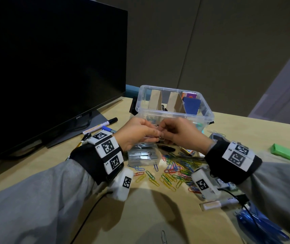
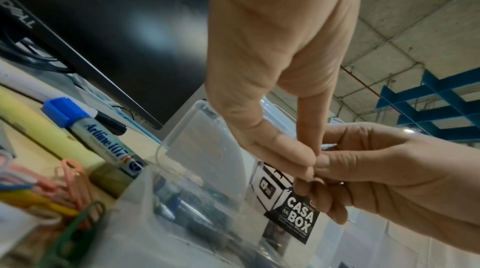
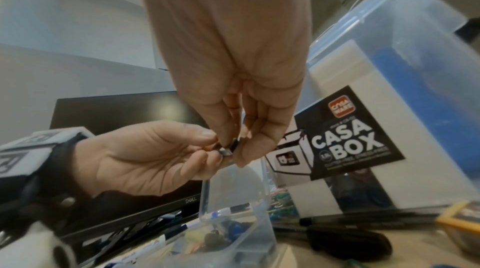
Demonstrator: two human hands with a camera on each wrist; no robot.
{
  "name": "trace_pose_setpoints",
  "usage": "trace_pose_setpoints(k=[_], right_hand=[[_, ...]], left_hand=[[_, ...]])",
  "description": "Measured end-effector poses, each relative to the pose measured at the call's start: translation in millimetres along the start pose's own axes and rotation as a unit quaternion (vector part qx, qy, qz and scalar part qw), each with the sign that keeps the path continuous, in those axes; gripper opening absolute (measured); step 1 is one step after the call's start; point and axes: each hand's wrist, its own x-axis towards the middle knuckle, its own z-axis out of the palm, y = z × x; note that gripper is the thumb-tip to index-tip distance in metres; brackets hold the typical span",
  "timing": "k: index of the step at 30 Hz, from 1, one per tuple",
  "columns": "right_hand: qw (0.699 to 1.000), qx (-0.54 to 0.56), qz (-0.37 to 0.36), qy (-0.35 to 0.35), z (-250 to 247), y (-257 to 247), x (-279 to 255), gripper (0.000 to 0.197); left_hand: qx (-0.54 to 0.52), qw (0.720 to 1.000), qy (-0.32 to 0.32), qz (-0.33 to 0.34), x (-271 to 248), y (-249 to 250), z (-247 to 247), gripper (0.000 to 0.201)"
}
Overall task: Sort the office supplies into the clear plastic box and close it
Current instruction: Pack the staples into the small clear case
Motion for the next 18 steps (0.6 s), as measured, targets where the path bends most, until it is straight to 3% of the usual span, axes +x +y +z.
trace_pose_setpoints(k=[8,12,18], right_hand=[[0.978,-0.162,-0.132,0.015,12,-7,1,0.013],[0.974,-0.180,-0.137,0.000,13,-12,6,0.014],[0.972,-0.186,-0.116,-0.081,16,-17,11,0.014]], left_hand=[[0.034,0.998,0.040,-0.023,-6,3,-6,0.016],[0.062,0.997,0.043,-0.032,-7,3,-8,0.015],[0.107,0.992,0.038,-0.052,-6,-6,-10,0.017]])
